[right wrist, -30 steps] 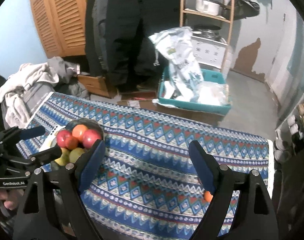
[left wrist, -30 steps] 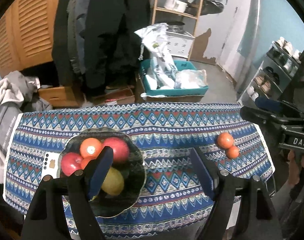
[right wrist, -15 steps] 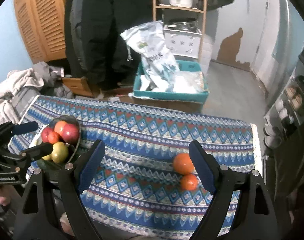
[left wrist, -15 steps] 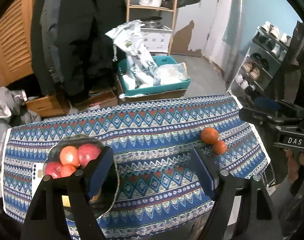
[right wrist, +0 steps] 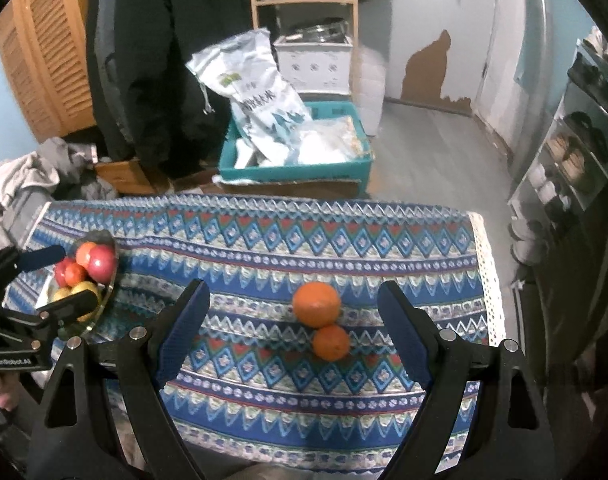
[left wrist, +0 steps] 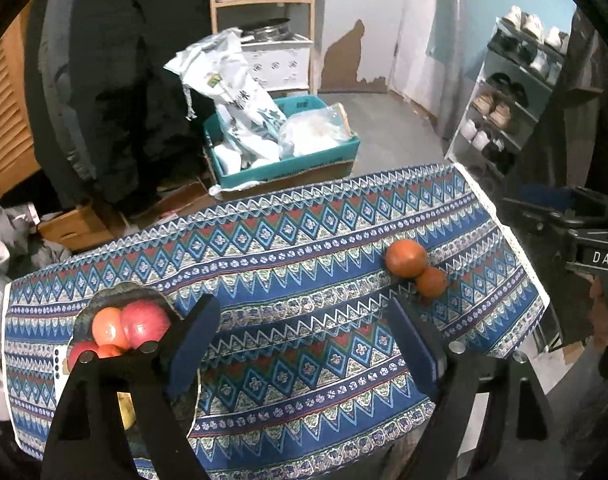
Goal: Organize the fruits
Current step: 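Move both open tools away from the plate toward the two tangerines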
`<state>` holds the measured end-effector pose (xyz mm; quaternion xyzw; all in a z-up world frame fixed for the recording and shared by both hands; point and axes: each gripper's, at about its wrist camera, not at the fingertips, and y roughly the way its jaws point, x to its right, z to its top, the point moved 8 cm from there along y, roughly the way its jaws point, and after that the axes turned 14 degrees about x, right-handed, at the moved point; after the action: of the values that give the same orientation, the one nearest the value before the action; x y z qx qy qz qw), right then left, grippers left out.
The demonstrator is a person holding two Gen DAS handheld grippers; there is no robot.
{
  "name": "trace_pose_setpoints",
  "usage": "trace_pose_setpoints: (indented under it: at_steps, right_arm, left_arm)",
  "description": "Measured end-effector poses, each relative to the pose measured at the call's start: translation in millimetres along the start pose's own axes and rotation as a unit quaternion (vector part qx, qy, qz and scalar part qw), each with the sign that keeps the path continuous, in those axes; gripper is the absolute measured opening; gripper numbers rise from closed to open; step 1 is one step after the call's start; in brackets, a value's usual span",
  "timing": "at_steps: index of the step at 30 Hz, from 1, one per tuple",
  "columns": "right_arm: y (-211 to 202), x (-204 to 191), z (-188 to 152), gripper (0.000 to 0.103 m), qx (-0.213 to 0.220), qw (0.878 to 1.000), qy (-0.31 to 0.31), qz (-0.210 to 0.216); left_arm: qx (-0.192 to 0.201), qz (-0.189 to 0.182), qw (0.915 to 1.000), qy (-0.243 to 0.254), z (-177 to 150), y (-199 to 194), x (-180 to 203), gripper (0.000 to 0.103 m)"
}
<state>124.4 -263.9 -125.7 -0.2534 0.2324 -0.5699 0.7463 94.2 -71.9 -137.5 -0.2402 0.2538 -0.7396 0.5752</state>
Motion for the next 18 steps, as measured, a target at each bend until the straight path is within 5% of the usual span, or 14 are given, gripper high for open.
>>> trace_pose_setpoints:
  at_steps: [18]
  right_arm:
    - [64.2, 52.2, -67.0, 0.085, -0.091, 0.994, 0.050, -0.019]
  left_arm:
    - [-0.048, -0.009, 0.9985, 0.025, -22.4, 81.7, 20.1, 0.086]
